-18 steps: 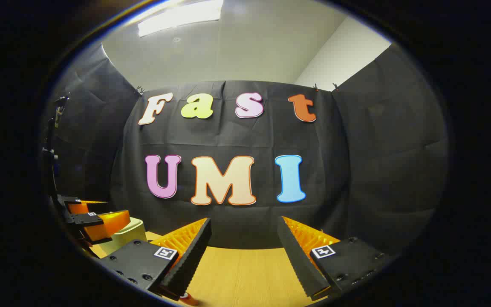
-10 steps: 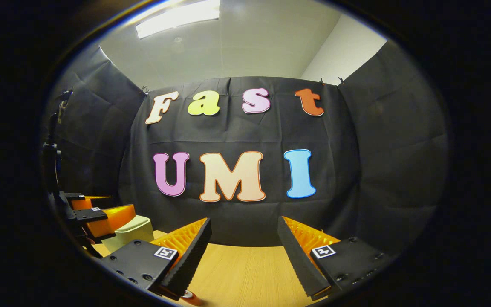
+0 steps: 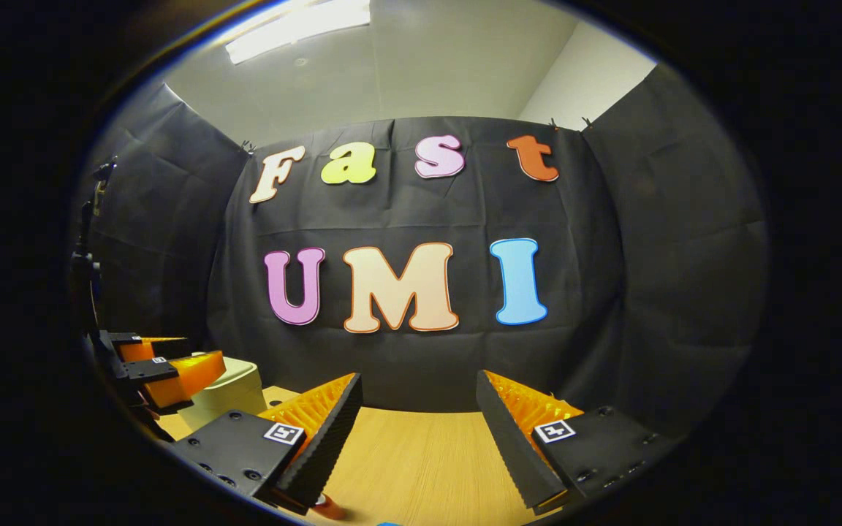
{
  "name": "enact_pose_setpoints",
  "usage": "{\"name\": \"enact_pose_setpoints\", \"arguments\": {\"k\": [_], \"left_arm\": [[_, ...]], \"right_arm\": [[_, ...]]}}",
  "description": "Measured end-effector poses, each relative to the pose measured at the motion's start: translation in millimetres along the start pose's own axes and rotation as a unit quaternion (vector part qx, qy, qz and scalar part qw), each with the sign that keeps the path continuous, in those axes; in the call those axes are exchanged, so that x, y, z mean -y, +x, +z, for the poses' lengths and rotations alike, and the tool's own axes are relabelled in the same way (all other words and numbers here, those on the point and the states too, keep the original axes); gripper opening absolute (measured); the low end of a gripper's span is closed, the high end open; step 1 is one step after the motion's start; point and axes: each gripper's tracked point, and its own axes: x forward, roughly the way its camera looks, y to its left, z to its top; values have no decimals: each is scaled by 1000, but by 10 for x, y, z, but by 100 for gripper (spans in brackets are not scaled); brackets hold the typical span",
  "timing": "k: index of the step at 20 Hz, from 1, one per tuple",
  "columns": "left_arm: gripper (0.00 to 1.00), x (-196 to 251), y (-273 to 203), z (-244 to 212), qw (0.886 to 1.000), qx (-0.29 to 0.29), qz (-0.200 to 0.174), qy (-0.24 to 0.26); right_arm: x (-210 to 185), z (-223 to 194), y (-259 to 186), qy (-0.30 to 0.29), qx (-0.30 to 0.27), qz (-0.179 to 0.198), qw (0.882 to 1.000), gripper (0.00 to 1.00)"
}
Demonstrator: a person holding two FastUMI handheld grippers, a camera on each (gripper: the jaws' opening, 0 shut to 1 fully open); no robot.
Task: Press the lid of the desktop garbage bin to open it, pick up the crumpled paper on the desktop and throw it into the bin, then pick up the pop can on the desktop and drop it into the bin, and finally close the garbage bin lid.
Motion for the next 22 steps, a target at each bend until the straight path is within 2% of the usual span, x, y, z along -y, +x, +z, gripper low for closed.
{"name": "enact_pose_setpoints", "arguments": {"k": [1, 2, 3, 7, 9, 11, 14, 16, 18, 22], "left_arm": [[92, 29, 5, 23, 1000, 1, -4, 0], [89, 27, 9, 28, 1000, 4, -3, 2], [77, 14, 26, 48, 1000, 6, -1, 3], [47, -1, 54, 99, 1000, 13, 2, 3], [36, 21, 72, 99, 1000, 10, -11, -4], [22, -111, 57, 60, 1000, 5, 0, -13], [0, -452, -5, 78, 998, 14, 51, -13], [0, -535, -4, 86, 998, 17, 51, -20], [0, -901, -16, -17, 997, 1, 83, -10], [0, -1238, -14, -149, 994, -17, 104, -15]], "right_arm": [[13, -1, 10, -1, 2, 0, 1000, 100], [25, 9, 13, -3, 5, 0, 1000, 98], [39, 10, 10, -6, 7, 0, 1000, 98], [38, -27, 9, -12, 5, 2, 1000, 98], [20, -22, 12, -13, 7, 4, 1000, 98], [-9, -11, 20, -15, 9, 6, 1000, 98], [-61, -1, 12, -18, 12, 10, 1000, 98], [-126, -8, 17, -20, 13, 15, 1000, 98], [-247, -59, 26, -22, 6, 22, 999, 98], [-398, -93, 35, -24, 2, 28, 999, 98]]}}
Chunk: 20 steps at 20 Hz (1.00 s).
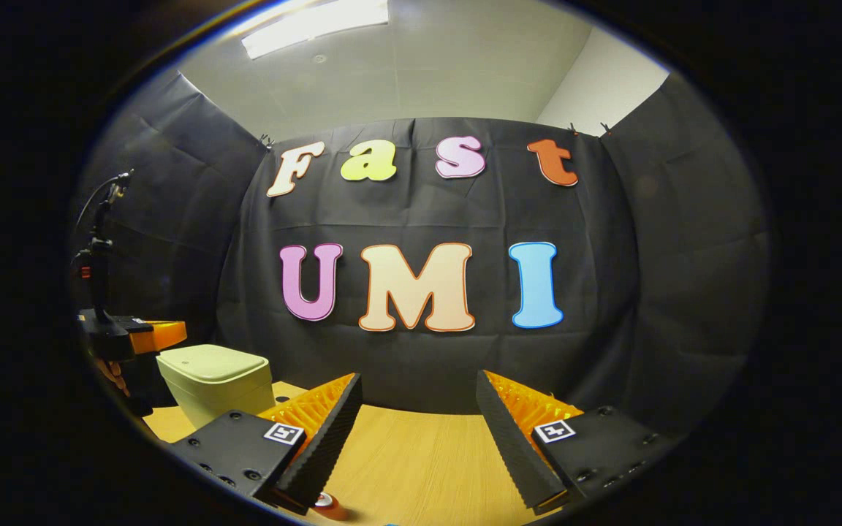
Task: Press the lid of the desktop garbage bin to open it, pick up the crumpled paper on the desktop and throw it into the bin, then pick up the pop can on the desktop and drop it into the bin, and finally close the garbage bin lid.
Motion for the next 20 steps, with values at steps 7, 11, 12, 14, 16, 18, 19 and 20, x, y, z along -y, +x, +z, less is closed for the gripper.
{"name": "enact_pose_setpoints", "arguments": {"k": [7, 11, 12, 14, 16, 18, 19, 20], "left_arm": [[0, -398, 179, -349, 999, -44, 7, -14], [0, -539, 299, -567, 998, -64, 10, -4], [0, -560, 295, -668, 997, -77, 8, -6], [0, -558, 312, -749, 996, -86, 4, -14], [0, -559, 309, -828, 994, -104, 2, -21], [0, -543, 328, -811, 993, -109, -5, -31], [0, -550, 296, -827, 994, -107, -6, -31], [0, -535, 308, -740, 996, -83, -8, -19]], "right_arm": [[-284, -82, -19, -17, -15, 8, 1000, 98], [-370, -149, -36, -24, -25, 5, 999, 98], [-398, -155, -41, -22, -26, 4, 999, 98], [-441, -167, -33, -24, -28, 2, 999, 98], [-495, -223, -26, -29, -34, 4, 999, 98], [-527, -210, -20, -25, -32, 6, 999, 98], [-546, -190, -12, -16, -31, 9, 999, 98], [-590, -178, -6, -3, -30, 18, 999, 98]]}}
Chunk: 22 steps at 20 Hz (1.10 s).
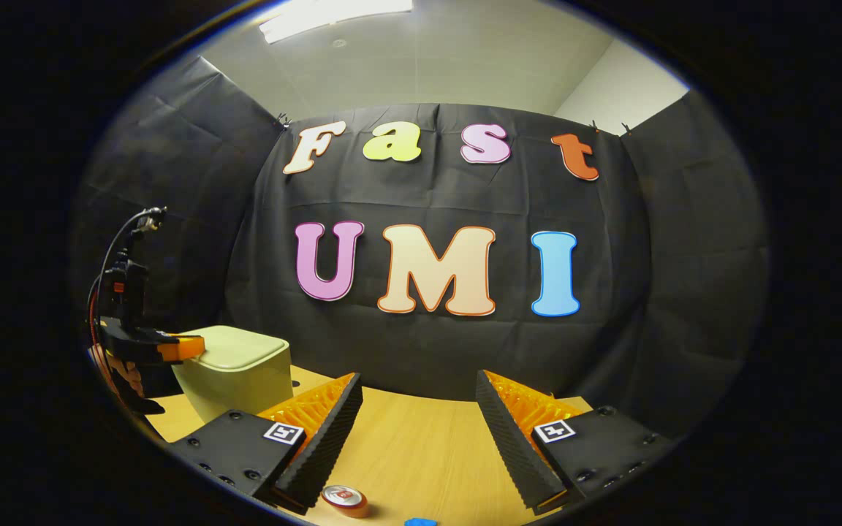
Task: Press the lid of the desktop garbage bin to open it, pick up the crumpled paper on the desktop and throw it into the bin, then pick up the pop can on the desktop and drop it into the bin, and finally close the garbage bin lid.
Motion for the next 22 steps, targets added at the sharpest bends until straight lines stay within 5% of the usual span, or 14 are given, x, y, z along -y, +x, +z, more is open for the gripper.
{"name": "enact_pose_setpoints", "arguments": {"k": [4, 15, 17, 20, 22], "left_arm": [[0, 162, -9, 131, 995, 41, -6, 94], [3, 838, -382, 670, 992, 102, -61, 43], [19, 1051, -479, 723, 990, 108, -83, 37], [65, 1277, -630, 816, 986, 124, -98, 51], [78, 1409, -726, 903, 982, 141, -105, 65]], "right_arm": [[53, 113, 34, 27, 11, 21, 999, 98], [303, -241, -57, 14, -31, 38, 999, 98], [391, -370, -62, 8, -47, 37, 998, 98], [372, -649, -74, 1, -78, 48, 996, 98], [392, -843, -77, -6, -98, 53, 994, 98]]}}
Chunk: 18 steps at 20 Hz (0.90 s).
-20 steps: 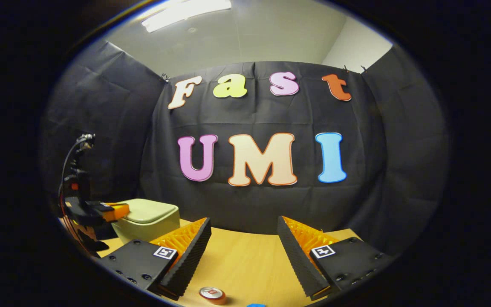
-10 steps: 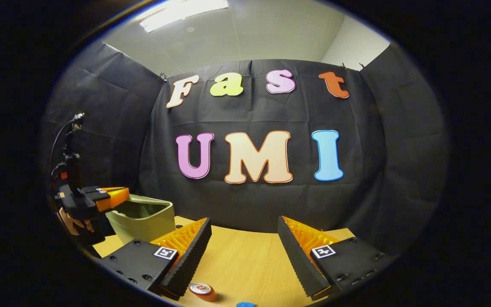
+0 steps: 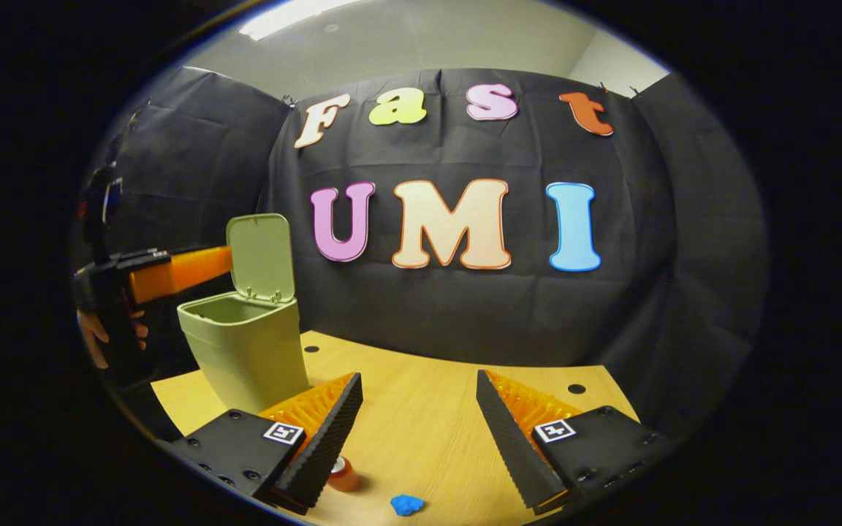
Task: Press the lid of the desktop garbage bin to open it, pick up the crumpled paper on the desktop and throw it into the bin, then pick up the pop can on the desktop and drop it into the bin, and finally close the garbage bin lid.
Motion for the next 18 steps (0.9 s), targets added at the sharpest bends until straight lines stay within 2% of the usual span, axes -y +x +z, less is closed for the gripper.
{"name": "enact_pose_setpoints", "arguments": {"k": [2, 7, 10, 11, 12, 16, 18], "left_arm": [[85, 177, -29, 47, 1000, 5, -14, 3], [86, 353, -108, 48, 1000, -4, -20, -1], [87, 331, -159, 16, 1000, -14, -13, 3], [91, 302, -179, 18, 1000, -15, -8, 5], [86, 280, -197, -3, 1000, -20, -5, 6], [87, 150, -248, -38, 999, -29, 15, 7], [87, 86, -292, -28, 999, -31, 24, 7]], "right_arm": [[23, -180, 45, -7, -18, 1, 1000, 98], [52, -743, 124, -18, -69, 9, 997, 98], [42, -1182, 155, -20, -112, 15, 993, 99], [37, -1317, 153, -21, -126, 16, 992, 99], [38, -1472, 143, -24, -139, 18, 990, 99], [-3, -1945, 136, -44, -181, 28, 982, 99], [-15, -2293, 93, -42, -226, 36, 973, 99]]}}
